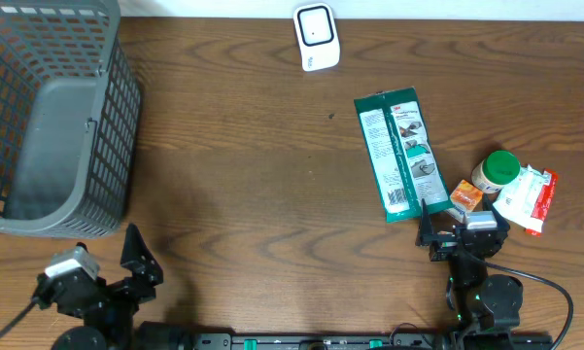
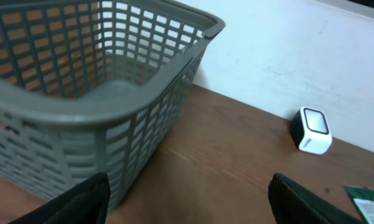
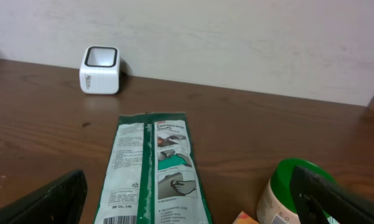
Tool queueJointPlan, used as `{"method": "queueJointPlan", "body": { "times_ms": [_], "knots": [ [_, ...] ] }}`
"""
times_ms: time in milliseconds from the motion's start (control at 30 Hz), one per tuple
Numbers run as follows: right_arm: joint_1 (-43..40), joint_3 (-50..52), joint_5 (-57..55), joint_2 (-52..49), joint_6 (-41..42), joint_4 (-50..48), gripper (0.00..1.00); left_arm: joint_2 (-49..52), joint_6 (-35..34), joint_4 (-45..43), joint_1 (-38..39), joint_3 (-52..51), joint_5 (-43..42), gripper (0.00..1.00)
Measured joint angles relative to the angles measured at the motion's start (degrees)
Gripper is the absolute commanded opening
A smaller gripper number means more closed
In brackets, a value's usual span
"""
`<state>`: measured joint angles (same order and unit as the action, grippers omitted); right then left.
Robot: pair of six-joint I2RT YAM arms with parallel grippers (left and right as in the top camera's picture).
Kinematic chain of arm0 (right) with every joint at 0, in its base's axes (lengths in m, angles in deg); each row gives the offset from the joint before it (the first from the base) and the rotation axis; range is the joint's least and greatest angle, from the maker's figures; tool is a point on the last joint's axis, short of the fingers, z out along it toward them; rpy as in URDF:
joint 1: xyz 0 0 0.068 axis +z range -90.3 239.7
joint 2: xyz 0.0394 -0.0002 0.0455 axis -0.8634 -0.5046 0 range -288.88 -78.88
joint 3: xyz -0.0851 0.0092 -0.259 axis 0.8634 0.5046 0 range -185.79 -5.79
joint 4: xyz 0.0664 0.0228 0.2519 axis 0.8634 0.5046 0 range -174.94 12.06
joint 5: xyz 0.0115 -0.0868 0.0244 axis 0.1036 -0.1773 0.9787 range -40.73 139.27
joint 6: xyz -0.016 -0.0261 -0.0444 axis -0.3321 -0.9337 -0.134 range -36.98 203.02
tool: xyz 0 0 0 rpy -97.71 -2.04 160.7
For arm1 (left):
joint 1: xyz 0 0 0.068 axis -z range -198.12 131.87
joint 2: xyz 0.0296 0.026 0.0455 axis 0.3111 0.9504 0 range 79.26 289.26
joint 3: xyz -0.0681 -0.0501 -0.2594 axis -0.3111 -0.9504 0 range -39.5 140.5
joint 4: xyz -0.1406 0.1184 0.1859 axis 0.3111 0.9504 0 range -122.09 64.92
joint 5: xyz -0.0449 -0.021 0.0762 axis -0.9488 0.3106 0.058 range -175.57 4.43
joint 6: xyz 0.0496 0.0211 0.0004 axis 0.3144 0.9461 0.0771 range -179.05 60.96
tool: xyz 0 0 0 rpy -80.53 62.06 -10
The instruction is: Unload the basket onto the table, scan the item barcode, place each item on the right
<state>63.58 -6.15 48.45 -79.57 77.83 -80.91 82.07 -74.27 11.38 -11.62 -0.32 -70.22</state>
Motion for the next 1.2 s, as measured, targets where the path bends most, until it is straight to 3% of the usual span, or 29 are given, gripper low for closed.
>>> {"method": "queueJointPlan", "body": {
  "times_ms": [233, 567, 767, 967, 1200],
  "knots": [
    [0.00, 0.00, 0.00, 0.00, 0.00, -0.02, 0.99, -2.23, 0.00, -3.63, -0.13, -3.54, 0.00, 0.82],
    [0.00, 0.00, 0.00, 0.00, 0.00, -0.02, 0.99, -2.23, -0.15, -47.95, -0.13, -11.82, -2.08, 0.82],
    [0.00, 0.00, 0.00, 0.02, 0.00, -0.02, 0.99, -2.23, -0.72, -65.66, -0.13, -20.31, -5.20, 0.82],
    [0.00, 0.00, 0.00, 0.00, 0.00, -0.02, 0.99, -2.23, -2.08, -75.63, -0.13, -29.24, -6.32, 0.82],
    [0.00, 0.00, 0.00, 0.00, 0.00, -0.02, 0.99, -2.23, -2.82, -78.05, -0.13, -37.27, -6.45, 0.82]
  ]
}}
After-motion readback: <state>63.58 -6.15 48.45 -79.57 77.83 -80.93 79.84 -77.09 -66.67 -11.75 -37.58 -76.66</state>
